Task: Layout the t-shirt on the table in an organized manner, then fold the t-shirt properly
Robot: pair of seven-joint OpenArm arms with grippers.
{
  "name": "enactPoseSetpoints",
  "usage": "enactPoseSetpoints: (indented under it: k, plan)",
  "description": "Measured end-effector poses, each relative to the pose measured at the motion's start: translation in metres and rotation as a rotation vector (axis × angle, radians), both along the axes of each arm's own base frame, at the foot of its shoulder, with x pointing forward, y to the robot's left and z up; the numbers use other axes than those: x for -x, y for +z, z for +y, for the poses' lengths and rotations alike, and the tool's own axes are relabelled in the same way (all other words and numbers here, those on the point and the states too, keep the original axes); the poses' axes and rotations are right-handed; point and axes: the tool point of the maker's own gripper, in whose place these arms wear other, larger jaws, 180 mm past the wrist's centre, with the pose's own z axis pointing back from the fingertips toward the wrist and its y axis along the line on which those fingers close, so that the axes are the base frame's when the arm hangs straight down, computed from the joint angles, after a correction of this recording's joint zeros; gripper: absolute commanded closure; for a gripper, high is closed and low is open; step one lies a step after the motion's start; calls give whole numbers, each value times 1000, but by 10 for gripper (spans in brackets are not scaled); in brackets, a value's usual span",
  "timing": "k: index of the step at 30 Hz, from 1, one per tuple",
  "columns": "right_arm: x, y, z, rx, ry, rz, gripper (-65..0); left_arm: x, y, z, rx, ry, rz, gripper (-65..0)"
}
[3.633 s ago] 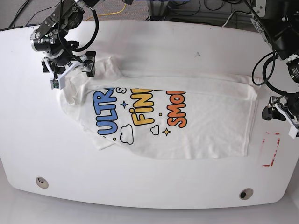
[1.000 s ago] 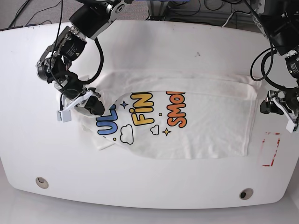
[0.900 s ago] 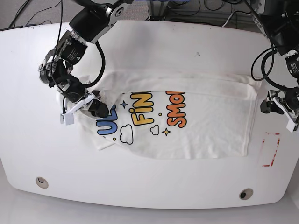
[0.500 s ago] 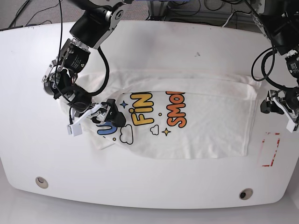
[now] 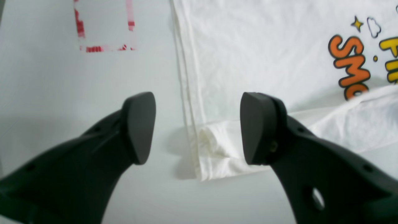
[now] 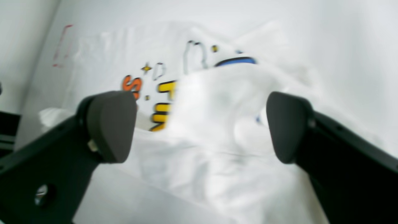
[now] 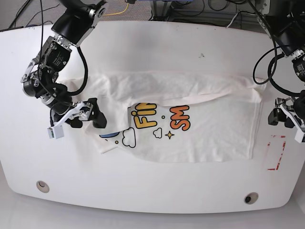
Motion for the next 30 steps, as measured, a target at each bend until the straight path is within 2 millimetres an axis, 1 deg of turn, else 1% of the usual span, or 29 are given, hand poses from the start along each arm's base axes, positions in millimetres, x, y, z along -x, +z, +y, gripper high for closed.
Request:
enactPoseSetpoints:
  k: [4, 7, 10, 13, 16, 19, 20, 22, 26, 28, 30]
  plan:
    - [3, 5, 8, -14, 20, -22, -628, 3, -4, 0, -23, -7, 25, -403]
    - [5, -2, 9, 31, 38, 6, -628, 2, -3, -2, -22, -11, 22, -403]
    - [7, -3, 9, 32, 43, 7, -628, 2, -3, -6, -12, -22, 9, -403]
    - [12, -6, -4, 63, 29, 19, -628, 8, -9, -5, -16, -20, 31, -403]
    - [24, -17, -27, 134, 14, 65, -628, 19, -17, -3, -40, -32, 66, -403]
    - [41, -31, -56, 239, -4, 133, -628, 24, -13, -10, -72, -74, 45, -403]
    - [47, -35, -63, 259, -8, 146, -628, 25, -10, -13, -94, -92, 32, -403]
    - [53, -36, -74, 282, -26, 135, -628, 26, 0, -18, -124, -115, -6, -403]
    - [64, -42, -83, 320, -22, 126, -628, 28, 16, -25, -159, -142, -85, -403]
    - [68, -45, -84, 341, -14, 116, -628, 31, 17, -29, -160, -153, -111, -403]
    - [71, -49, -86, 362, -7, 114, -628, 35, 14, -32, -152, -160, -118, -403]
